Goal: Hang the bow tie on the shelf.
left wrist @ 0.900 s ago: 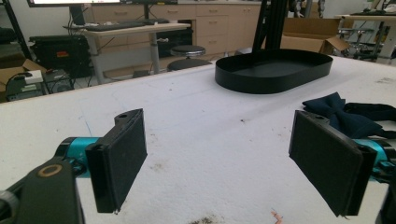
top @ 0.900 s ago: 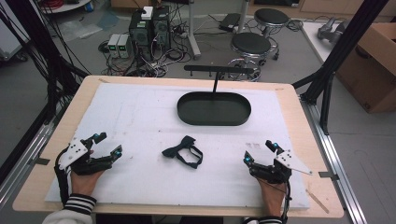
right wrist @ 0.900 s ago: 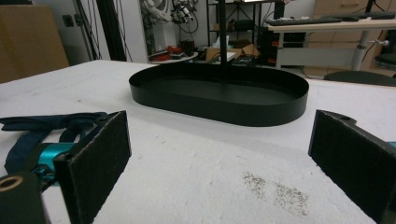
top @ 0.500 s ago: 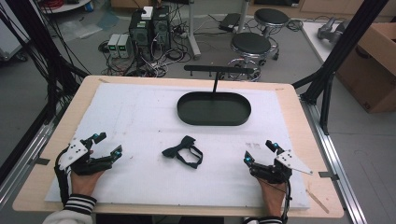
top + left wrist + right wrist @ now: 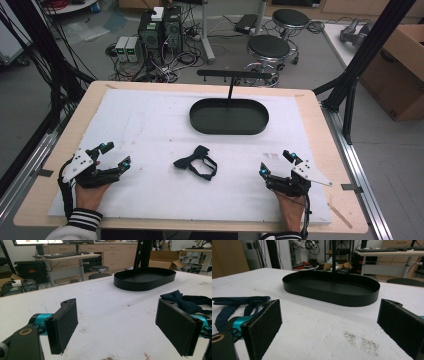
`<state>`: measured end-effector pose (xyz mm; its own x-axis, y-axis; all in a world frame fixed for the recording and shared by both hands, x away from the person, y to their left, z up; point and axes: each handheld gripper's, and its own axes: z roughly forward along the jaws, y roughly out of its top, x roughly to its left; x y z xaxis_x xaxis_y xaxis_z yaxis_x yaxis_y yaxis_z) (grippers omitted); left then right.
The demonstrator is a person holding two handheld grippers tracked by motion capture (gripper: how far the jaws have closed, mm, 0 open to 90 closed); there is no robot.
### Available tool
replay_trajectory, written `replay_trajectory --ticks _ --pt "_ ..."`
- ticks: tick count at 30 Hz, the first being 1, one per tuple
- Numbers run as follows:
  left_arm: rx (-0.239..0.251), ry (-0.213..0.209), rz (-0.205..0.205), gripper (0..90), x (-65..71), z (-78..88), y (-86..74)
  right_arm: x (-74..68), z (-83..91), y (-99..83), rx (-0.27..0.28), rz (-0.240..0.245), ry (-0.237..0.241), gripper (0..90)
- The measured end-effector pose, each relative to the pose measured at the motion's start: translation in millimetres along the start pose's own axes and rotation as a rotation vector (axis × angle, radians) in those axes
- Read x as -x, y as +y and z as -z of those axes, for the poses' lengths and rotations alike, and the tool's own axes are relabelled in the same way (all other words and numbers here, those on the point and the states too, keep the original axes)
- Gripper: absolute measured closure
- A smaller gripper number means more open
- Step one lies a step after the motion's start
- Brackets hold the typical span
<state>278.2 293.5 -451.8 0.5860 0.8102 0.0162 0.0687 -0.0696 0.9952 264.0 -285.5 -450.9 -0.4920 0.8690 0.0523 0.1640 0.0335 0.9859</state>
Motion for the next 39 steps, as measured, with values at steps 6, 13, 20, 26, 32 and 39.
replay_trajectory --ticks 6,13,20,26,32,39 --pt "0.001 -0.002 0.001 18.4 -0.3 0.2 0.0 0.1 -1.0 0.5 -0.013 0.003 0.011 4.6" --pt "-0.001 0.001 0.004 18.4 -0.5 0.1 0.1 2.7 -1.0 0.7 -0.008 -0.024 0.004 2.7" --pt "-0.003 0.005 0.019 18.7 -1.8 0.0 0.1 6.6 -6.7 10.0 -0.097 -0.109 0.049 2.8" --pt "-0.006 0.007 0.018 18.8 -1.7 -0.1 0.2 1.3 -14.0 38.3 -0.094 -0.076 0.075 2.7" --pt "-0.005 0.006 0.017 18.8 -1.5 -0.2 0.2 -7.0 -23.0 60.5 -0.105 -0.025 0.097 2.8" --pt "-0.005 0.006 0.018 18.8 -1.8 -0.1 0.2 -25.1 -50.7 90.3 -0.174 0.041 0.191 3.0"
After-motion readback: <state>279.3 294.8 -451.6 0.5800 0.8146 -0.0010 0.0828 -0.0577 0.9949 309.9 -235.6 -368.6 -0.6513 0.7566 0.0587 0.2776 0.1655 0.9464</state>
